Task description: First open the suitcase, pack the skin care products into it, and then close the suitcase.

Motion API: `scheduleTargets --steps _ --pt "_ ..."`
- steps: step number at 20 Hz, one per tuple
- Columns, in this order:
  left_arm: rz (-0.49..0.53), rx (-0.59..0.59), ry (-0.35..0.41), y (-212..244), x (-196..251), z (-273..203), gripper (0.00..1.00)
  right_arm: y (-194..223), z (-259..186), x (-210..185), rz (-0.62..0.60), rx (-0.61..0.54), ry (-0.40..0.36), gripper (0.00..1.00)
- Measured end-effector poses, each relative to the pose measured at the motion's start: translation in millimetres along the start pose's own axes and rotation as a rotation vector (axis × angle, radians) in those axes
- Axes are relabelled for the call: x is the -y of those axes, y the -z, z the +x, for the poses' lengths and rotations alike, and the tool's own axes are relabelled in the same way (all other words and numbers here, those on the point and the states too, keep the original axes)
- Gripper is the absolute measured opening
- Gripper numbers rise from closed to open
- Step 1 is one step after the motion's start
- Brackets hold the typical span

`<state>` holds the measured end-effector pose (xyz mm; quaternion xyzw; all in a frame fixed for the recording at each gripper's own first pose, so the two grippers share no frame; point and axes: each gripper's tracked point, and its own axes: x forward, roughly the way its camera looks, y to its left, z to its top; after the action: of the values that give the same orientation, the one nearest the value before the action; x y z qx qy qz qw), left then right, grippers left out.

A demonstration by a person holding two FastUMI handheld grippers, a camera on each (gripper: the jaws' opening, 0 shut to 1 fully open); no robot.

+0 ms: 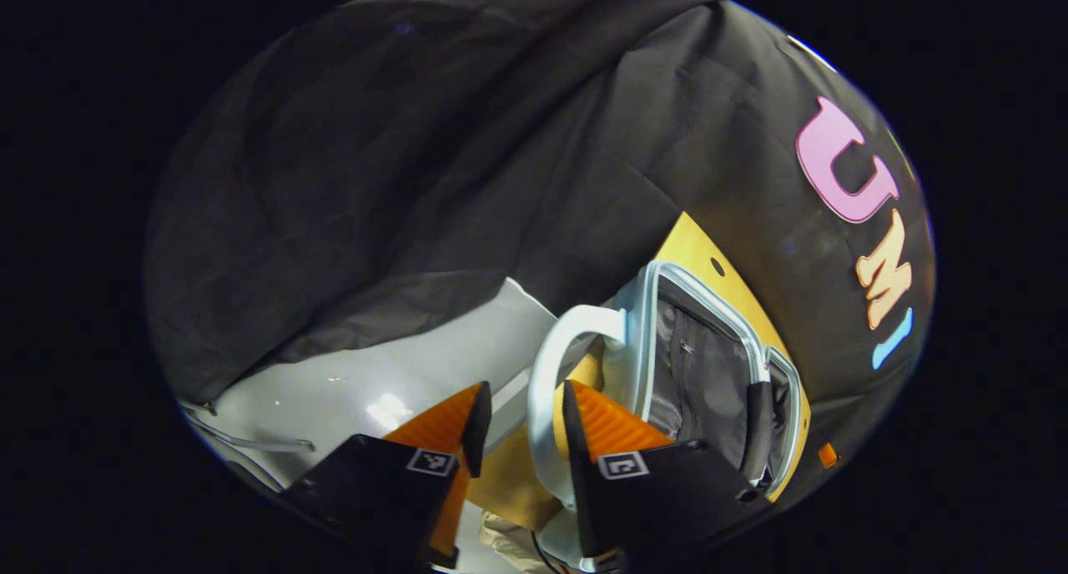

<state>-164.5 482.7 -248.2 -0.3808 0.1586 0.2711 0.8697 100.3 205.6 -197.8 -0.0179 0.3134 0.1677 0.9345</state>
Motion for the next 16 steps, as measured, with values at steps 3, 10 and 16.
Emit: scheduleTargets --steps 3,10,16 --pt "0.047 -0.009 0.003 -4 5 5 0.08 3 0 -3 -0.012 -0.004 -0.007 0.98" --pt "0.130 -0.012 0.003 -7 21 -11 0.01 6 2 -3 -0.029 -0.005 -0.028 0.98" --pt "0.237 0.058 -0.001 -38 59 -51 0.01 6 -4 3 -0.039 0.008 -0.038 0.98"
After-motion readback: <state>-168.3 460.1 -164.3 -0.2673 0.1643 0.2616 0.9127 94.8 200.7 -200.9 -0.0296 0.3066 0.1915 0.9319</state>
